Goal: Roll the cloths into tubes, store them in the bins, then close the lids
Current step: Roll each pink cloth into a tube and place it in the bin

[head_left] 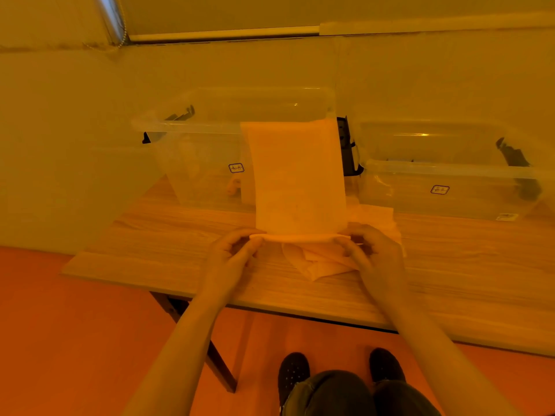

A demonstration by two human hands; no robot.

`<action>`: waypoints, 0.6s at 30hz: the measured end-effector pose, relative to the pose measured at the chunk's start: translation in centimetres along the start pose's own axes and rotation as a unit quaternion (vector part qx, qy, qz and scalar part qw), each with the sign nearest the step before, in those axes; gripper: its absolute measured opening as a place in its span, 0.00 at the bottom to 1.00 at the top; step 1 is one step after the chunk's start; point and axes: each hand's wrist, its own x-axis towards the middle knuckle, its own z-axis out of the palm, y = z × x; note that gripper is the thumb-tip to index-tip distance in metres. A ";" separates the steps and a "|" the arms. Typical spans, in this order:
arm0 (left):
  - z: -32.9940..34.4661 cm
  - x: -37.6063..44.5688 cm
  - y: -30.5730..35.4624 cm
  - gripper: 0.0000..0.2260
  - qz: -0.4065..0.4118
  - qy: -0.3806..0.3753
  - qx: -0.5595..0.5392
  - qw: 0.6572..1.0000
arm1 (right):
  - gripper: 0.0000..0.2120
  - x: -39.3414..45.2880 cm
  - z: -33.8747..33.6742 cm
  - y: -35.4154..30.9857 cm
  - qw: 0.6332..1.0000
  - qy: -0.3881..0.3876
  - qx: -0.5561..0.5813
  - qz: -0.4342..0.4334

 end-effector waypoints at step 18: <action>0.2 -0.1 0.0 0.08 0.007 -0.031 -0.008 0.999 | 0.10 0.4 0.0 0.5 0.999 -0.024 0.022 0.029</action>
